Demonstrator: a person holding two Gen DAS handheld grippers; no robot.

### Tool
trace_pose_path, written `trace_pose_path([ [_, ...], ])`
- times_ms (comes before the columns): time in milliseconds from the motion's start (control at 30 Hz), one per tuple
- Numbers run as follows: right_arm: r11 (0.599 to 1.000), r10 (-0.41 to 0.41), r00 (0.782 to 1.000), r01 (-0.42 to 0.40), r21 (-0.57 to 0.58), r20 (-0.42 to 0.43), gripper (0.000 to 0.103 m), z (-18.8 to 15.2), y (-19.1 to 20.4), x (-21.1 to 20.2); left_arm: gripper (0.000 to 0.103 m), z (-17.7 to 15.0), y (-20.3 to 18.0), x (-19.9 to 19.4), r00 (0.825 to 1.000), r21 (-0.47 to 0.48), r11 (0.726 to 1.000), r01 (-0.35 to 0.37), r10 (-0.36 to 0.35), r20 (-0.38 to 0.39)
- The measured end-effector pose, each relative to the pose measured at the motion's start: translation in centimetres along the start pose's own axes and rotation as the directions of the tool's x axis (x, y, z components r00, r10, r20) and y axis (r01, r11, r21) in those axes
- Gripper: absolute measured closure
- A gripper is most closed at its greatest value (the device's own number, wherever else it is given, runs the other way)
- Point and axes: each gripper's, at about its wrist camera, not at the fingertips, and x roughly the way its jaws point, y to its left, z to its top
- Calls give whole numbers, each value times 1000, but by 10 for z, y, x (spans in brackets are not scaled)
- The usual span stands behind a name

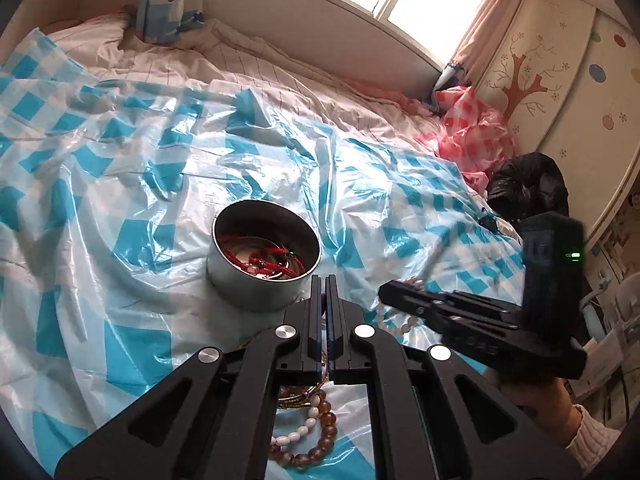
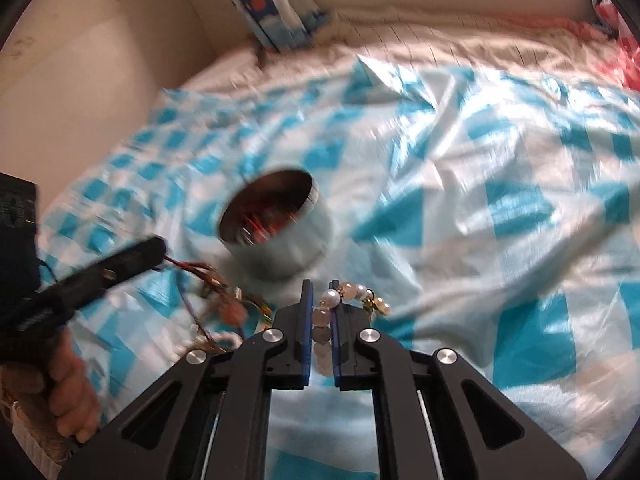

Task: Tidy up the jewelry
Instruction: 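Carry the held bracelets toward the tin with both grippers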

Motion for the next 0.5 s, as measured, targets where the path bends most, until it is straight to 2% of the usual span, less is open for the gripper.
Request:
trace_pose_path([
  [133, 998, 49, 995, -45, -43, 92, 95, 5, 12, -17, 101, 2, 5, -5, 999, -15, 999, -39, 40, 31],
  [233, 996, 55, 990, -45, -75, 132, 95, 6, 20, -24, 101, 4, 8, -9, 997, -27, 998, -63, 64, 52],
  [500, 990, 54, 990, -35, -137, 133, 95, 5, 32, -22, 101, 6, 9, -8, 994, -32, 995, -92, 93, 54],
])
